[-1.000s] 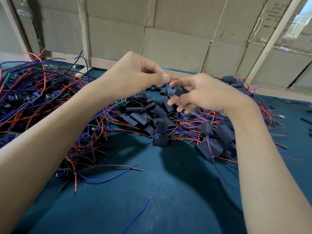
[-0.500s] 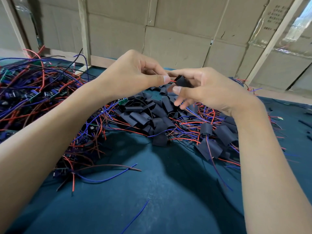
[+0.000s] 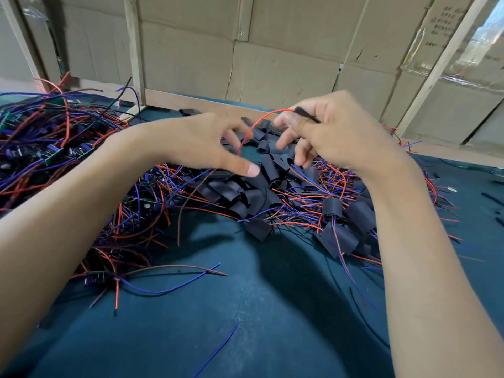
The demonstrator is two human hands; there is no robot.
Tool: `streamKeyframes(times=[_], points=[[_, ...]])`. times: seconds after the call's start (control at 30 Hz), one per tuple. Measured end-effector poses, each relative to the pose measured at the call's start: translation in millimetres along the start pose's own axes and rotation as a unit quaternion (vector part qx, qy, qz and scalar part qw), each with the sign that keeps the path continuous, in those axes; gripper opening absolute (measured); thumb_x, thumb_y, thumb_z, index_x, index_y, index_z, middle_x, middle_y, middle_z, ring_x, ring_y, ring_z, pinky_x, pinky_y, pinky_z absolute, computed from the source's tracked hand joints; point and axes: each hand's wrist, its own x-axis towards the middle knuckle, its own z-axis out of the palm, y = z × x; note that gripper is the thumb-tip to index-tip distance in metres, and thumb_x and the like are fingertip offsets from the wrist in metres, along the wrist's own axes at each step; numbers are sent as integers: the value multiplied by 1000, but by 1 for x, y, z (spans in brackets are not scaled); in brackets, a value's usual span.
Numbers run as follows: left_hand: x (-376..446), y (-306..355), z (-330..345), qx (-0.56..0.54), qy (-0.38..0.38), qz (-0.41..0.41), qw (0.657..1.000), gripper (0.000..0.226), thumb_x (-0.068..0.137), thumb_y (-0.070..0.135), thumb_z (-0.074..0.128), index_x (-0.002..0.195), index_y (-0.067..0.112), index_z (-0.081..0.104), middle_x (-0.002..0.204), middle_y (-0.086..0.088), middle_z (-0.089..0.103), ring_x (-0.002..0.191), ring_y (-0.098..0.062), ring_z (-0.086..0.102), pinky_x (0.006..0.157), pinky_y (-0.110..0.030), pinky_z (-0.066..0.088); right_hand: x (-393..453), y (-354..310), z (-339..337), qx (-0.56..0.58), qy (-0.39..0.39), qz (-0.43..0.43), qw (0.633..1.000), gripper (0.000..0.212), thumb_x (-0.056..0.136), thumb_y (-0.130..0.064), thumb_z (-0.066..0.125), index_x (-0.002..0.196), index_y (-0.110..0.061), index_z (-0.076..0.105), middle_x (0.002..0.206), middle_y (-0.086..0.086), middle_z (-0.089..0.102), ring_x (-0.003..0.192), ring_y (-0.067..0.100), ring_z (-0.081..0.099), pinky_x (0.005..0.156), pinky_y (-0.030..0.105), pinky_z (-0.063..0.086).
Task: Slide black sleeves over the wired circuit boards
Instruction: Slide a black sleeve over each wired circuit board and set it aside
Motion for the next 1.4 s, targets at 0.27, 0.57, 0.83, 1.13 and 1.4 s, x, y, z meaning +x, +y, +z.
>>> streamKeyframes(times=[0.27, 0.57, 0.83, 1.13, 1.4], points=[[7, -7, 11, -141, 8, -37, 989, 17, 96, 20, 65, 98, 3, 68, 68, 1, 68, 61, -16, 66, 55, -29, 59, -1, 4, -10, -30, 8, 32, 999, 19, 103, -21, 58, 104, -5, 68, 82, 5, 76, 54, 17, 68, 59, 40, 59], [-3, 15, -8, -500, 44, -34, 864, 47, 102, 57, 43, 133, 25, 58, 62, 9, 20, 52, -10, 11, 44, -20, 14, -5, 10, -19, -107, -22, 129, 986, 14, 103, -29, 57, 106, -17, 65, 94, 5, 75, 63, 13, 69, 63, 34, 60], [8, 25, 6, -802, 105, -73, 584, 33, 104, 38, 48, 97, 9, 60, 56, 10, 20, 41, -4, 16, 36, -18, 14, -12, -11, 10, 196, -184, 113, 957, 40, 87, -33, 62, 116, -4, 65, 109, 17, 75, 86, 28, 73, 74, 40, 62], [12, 31, 20, -805, 182, -79, 559, 20, 99, 23, 57, 86, 9, 53, 57, 7, 13, 43, -9, 14, 38, -20, 19, -10, -15, 38, 280, -304, 138, 900, 36, 92, -22, 59, 112, 9, 61, 110, 34, 69, 91, 39, 75, 76, 43, 63], [5, 32, 13, -884, 234, -28, 403, 30, 96, 24, 55, 70, 9, 56, 50, 8, 16, 34, -10, 12, 29, -20, 12, -15, -16, 42, 225, -341, 106, 907, 17, 98, -20, 57, 101, -4, 58, 87, 16, 70, 58, 18, 57, 44, 25, 44]])
